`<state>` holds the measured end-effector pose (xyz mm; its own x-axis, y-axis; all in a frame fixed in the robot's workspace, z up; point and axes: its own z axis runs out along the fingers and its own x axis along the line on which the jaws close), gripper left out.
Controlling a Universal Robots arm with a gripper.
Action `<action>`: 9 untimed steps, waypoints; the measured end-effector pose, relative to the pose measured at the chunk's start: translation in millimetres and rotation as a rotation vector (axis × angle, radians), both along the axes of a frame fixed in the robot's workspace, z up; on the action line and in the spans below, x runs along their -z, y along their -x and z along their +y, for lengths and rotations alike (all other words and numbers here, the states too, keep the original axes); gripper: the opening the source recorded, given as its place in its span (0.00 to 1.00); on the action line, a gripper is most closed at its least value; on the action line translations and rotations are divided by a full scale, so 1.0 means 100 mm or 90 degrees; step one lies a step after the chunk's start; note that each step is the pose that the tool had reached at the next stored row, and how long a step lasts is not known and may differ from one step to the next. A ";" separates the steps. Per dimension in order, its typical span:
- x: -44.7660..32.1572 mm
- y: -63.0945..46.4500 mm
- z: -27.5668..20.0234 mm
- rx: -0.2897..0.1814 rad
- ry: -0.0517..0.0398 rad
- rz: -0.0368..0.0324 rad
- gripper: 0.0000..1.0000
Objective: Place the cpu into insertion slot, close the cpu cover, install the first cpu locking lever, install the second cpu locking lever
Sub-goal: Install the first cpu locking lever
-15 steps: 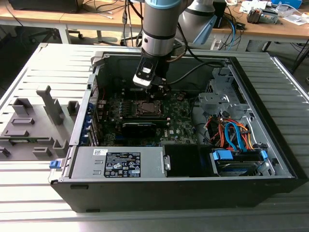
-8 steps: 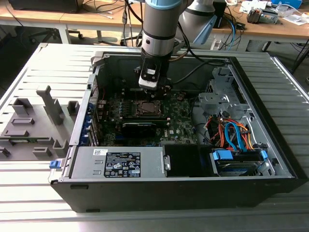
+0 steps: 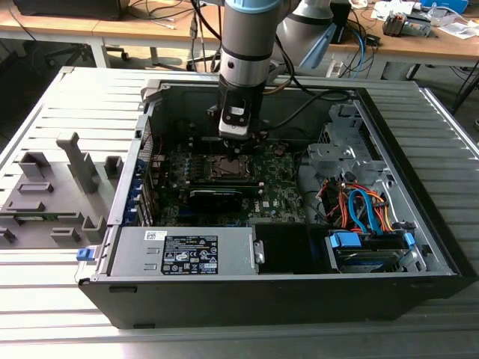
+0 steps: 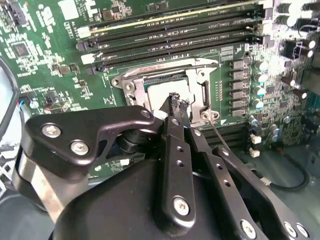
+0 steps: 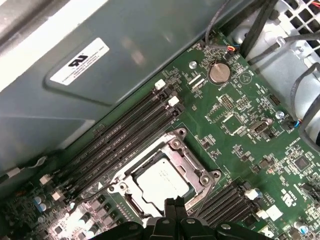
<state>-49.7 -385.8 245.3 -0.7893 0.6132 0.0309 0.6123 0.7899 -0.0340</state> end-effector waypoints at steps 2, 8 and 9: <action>0.001 0.00 0.000 -0.014 -0.0001 0.0000 0.11; 0.010 0.00 0.000 -0.043 0.0000 0.0000 0.11; 0.011 0.00 0.000 -0.050 -0.0001 0.0000 0.11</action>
<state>-49.7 -385.7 244.2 -0.8348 0.5496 0.0311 0.5487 0.8353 -0.0338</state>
